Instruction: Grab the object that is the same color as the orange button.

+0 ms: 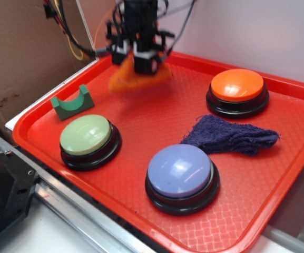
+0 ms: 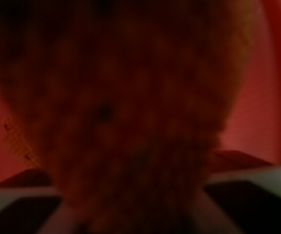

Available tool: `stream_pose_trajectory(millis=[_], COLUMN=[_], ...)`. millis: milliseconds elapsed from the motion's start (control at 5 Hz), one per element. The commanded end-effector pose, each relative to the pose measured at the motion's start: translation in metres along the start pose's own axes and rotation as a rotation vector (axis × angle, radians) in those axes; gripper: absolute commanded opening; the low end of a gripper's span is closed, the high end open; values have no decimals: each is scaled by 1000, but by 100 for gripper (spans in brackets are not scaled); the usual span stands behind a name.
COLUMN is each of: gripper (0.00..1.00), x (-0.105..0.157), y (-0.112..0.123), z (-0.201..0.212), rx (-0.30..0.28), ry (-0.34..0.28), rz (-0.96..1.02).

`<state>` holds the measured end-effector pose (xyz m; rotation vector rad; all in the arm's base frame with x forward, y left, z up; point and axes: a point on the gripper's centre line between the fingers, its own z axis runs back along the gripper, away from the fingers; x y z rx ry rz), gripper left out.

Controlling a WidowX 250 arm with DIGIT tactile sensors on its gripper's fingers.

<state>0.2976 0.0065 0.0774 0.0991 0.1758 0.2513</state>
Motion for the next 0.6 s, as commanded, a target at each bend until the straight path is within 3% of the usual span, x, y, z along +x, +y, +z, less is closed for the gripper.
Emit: stream_pose_trajectory(millis=[0, 200, 400], gripper=[0, 0, 0], x=[-70, -116, -144], y=[11, 20, 30], z=[111, 150, 191], rx=[1, 10, -13], ry=[-185, -260, -335], rz=[-127, -26, 27])
